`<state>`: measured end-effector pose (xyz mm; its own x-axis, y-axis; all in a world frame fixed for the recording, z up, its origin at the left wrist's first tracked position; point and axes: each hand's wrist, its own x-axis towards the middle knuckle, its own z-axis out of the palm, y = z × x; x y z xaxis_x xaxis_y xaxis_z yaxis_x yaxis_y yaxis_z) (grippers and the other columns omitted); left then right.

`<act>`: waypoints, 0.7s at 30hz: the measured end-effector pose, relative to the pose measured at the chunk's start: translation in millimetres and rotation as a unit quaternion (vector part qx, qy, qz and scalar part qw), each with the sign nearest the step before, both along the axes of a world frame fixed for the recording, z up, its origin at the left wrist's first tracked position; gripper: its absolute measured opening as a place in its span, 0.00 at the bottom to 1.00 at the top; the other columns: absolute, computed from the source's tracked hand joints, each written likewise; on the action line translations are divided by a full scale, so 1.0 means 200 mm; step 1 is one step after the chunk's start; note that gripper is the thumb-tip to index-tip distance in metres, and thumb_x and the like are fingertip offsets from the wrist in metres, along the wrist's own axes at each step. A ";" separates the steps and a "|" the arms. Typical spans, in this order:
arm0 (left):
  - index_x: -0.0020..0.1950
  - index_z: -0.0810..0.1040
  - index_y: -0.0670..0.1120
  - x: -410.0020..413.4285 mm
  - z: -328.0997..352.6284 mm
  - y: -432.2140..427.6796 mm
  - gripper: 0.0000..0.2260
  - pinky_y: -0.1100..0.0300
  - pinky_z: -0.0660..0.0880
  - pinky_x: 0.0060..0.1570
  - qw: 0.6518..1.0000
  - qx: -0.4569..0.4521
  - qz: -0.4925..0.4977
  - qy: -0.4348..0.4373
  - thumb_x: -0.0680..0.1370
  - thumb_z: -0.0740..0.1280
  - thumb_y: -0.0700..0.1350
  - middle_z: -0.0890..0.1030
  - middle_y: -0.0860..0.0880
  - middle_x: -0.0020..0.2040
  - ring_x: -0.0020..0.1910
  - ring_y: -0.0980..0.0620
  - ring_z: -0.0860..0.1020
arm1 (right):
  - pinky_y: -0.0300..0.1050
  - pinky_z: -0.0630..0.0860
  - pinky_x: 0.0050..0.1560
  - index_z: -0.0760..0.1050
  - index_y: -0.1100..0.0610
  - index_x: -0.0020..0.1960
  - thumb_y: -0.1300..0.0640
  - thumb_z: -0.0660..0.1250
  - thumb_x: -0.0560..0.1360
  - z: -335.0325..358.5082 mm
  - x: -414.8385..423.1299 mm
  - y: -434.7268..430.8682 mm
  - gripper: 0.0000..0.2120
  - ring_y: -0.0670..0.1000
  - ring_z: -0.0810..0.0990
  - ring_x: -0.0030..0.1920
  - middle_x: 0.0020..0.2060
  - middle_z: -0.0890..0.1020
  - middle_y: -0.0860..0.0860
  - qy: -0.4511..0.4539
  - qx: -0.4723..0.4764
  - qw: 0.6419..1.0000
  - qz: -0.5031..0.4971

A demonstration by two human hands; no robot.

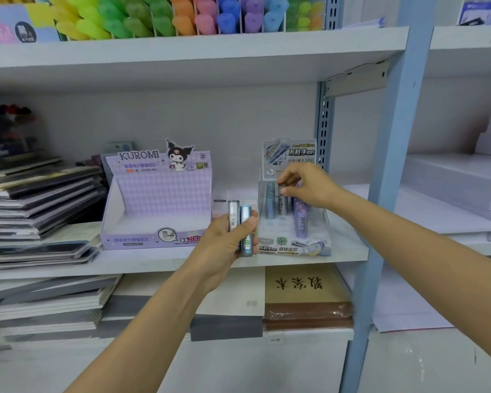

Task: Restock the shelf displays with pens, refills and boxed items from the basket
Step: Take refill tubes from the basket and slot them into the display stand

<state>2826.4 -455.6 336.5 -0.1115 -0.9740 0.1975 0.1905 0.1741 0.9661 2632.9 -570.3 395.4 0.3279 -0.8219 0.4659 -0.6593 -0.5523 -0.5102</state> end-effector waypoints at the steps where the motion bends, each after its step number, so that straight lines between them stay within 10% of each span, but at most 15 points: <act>1: 0.57 0.77 0.43 0.00 0.00 0.00 0.08 0.63 0.77 0.38 1.000 0.000 0.001 -0.002 0.79 0.66 0.43 0.78 0.50 0.38 0.36 0.55 0.78 | 0.28 0.69 0.43 0.80 0.57 0.51 0.63 0.72 0.73 0.00 0.00 0.00 0.08 0.44 0.78 0.45 0.43 0.80 0.47 -0.001 -0.009 1.000 -0.005; 12: 0.57 0.80 0.45 -0.02 0.00 0.02 0.08 0.62 0.77 0.41 1.000 0.008 0.005 -0.002 0.79 0.65 0.43 0.77 0.48 0.42 0.39 0.54 0.77 | 0.42 0.71 0.51 0.83 0.56 0.55 0.57 0.69 0.76 0.02 0.00 0.08 0.09 0.45 0.74 0.46 0.42 0.78 0.42 0.003 -0.055 0.998 -0.026; 21: 0.50 0.78 0.42 -0.07 0.02 0.02 0.07 0.62 0.78 0.41 0.999 -0.031 -0.028 -0.021 0.78 0.66 0.45 0.80 0.50 0.39 0.37 0.56 0.79 | 0.34 0.76 0.47 0.82 0.52 0.53 0.53 0.69 0.76 0.04 0.06 0.34 0.08 0.40 0.81 0.43 0.41 0.83 0.40 -0.009 0.093 0.971 0.220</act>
